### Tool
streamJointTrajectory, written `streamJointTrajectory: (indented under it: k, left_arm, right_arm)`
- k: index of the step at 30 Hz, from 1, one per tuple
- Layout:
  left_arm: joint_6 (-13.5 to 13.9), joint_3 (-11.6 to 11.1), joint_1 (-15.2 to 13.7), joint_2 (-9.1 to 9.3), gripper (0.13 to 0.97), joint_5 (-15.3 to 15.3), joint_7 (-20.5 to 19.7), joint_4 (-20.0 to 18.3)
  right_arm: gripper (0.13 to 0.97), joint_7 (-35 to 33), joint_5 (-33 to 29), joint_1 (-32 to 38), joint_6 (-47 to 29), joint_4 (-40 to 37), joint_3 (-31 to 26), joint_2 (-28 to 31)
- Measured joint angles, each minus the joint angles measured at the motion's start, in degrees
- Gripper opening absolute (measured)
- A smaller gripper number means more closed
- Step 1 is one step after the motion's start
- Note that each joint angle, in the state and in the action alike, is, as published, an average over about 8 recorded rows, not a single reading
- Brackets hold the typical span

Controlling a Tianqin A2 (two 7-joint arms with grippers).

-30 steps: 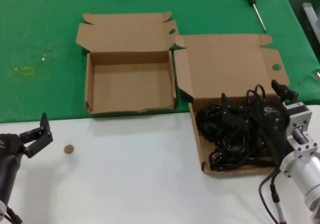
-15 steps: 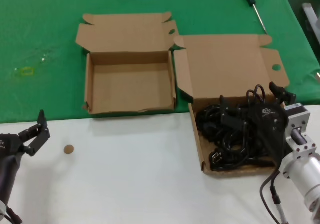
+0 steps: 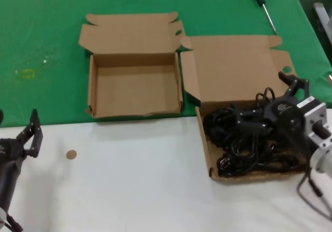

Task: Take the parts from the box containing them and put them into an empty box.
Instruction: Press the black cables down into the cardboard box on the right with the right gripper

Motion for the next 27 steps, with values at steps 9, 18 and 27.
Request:
streamJointTrajectory:
  k: [9, 18, 27]
  left_arm:
    - [0.0, 0.0, 0.0, 0.0, 0.449, 0.0, 0.0, 0.0]
    - [0.0, 0.0, 0.0, 0.0, 0.278, 0.0, 0.0, 0.0]
    - [0.0, 0.0, 0.0, 0.0, 0.179, 0.0, 0.0, 0.0]
  right_arm:
    - [0.966, 1.6, -1.7, 5.0, -11.6, -0.1, -2.4, 11.5]
    - [0.966, -6.9, -2.3, 13.3, -30.9, -3.2, -1.8, 17.5]
    - [0.966, -21.5, -4.0, 24.9, -50.5, -10.3, -4.3, 19.0]
